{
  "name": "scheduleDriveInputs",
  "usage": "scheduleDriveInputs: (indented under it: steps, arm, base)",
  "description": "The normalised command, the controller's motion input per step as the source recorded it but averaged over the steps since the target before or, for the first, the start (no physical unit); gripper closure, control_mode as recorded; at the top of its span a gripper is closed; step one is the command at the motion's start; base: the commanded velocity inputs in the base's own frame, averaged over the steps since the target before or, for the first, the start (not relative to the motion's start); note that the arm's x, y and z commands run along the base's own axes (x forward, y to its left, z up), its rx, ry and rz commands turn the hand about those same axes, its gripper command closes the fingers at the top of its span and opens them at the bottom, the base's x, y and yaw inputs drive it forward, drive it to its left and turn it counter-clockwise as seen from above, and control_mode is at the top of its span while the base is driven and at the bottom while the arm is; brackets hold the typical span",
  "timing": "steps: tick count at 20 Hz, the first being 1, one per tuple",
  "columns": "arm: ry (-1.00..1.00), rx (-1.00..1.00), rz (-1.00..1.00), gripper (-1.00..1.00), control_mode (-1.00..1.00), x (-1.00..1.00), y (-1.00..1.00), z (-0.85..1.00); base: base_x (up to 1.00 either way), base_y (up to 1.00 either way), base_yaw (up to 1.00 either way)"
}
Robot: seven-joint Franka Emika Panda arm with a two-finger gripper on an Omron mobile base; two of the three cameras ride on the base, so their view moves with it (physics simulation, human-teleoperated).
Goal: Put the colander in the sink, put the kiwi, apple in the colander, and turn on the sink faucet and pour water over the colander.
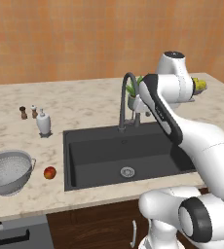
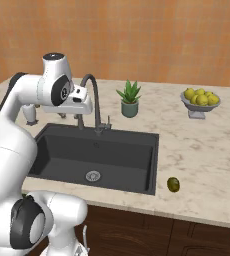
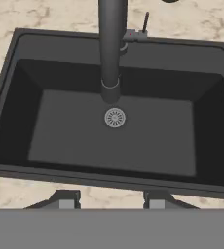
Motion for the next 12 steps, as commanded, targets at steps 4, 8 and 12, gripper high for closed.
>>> scheduleDriveInputs:
  steps: [4,8,12]
  arm:
    - [-0.04,0.04,-0.02,-1.0,-1.0,-0.18,0.05,-0.02]
    - [-0.01,0.01,-0.18,-1.0,-1.0,-0.46,0.41,-0.28]
    - [-0.03,0.03,-0.28,-1.0,-1.0,-0.37,0.84,-0.27]
  base:
    - [0.0,0.0,0.0]
    - [0.0,0.0,0.0]
    - [0.0,0.0,0.0]
